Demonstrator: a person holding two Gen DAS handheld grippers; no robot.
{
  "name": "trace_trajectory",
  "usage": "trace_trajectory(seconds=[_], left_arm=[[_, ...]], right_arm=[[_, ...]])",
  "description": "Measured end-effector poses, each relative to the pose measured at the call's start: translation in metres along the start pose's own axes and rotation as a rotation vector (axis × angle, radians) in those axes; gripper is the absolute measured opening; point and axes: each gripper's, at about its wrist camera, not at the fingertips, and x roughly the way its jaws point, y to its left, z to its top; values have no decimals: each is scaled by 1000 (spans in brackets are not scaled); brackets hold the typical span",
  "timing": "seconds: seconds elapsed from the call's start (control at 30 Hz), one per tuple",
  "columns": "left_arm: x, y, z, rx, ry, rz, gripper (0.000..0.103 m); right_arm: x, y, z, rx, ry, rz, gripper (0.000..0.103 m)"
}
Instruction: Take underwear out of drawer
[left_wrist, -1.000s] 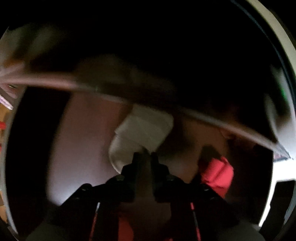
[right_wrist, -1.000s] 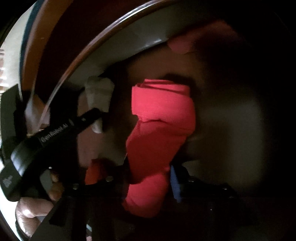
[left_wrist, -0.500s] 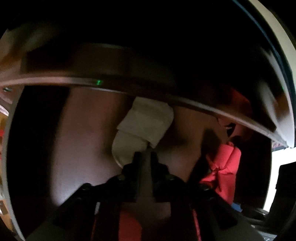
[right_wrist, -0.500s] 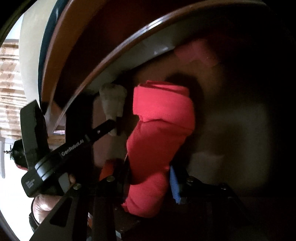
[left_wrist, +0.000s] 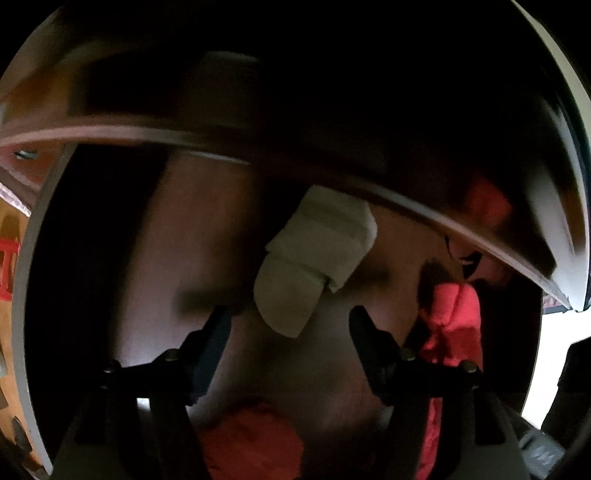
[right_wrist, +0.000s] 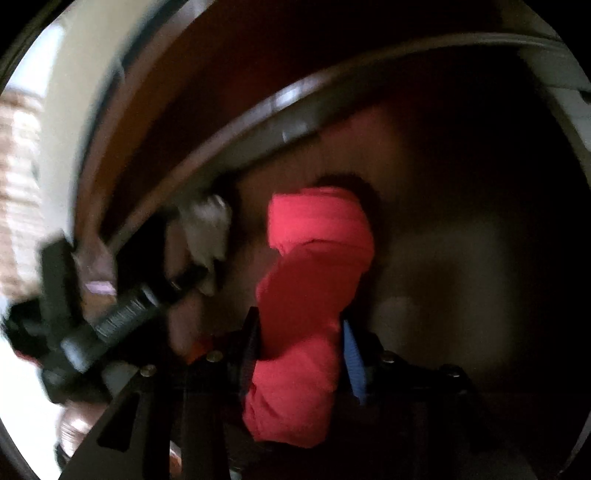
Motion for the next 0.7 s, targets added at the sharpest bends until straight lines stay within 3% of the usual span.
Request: trace_trajectory(seconds=[0.1, 0.2, 0.3, 0.4, 0.57, 0.7], left_arm=[[-8, 0, -4, 20, -19, 25, 65], [-8, 4, -5, 28, -17, 24, 65], [-11, 11, -1, 48, -39, 57, 65], [-14, 16, -1, 69, -66, 79, 65], [-27, 14, -10, 171, -137, 137, 62], [-49, 24, -11, 151, -166, 121, 62]], right_arm=[[-3, -1, -3, 64, -44, 69, 46], [4, 3, -7, 61, -44, -8, 46], [-19, 8, -15, 32, -172, -96, 46], [-45, 23, -19, -12, -281, -92, 46], [-14, 68, -17, -194, -149, -57, 43], [41, 125, -36, -605, 39, -179, 27]])
